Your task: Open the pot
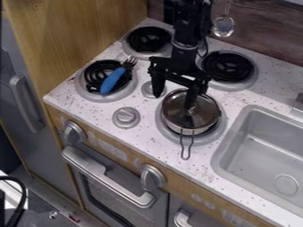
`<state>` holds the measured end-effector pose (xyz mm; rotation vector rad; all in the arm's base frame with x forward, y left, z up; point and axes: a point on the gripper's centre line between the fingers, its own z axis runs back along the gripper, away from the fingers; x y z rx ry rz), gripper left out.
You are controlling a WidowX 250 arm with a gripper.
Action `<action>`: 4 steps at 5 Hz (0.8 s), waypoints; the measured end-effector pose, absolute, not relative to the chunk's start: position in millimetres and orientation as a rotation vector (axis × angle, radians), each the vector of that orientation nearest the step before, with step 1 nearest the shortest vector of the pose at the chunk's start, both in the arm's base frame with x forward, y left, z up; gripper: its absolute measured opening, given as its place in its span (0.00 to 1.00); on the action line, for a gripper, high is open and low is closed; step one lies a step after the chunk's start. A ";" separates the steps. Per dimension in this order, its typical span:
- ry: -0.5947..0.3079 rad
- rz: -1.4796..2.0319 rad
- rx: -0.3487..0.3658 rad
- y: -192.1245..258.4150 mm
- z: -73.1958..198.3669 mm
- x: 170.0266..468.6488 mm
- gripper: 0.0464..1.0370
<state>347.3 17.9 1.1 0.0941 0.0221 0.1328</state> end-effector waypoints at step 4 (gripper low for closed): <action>-0.010 0.061 0.138 13.3 13.9 377.4 0.96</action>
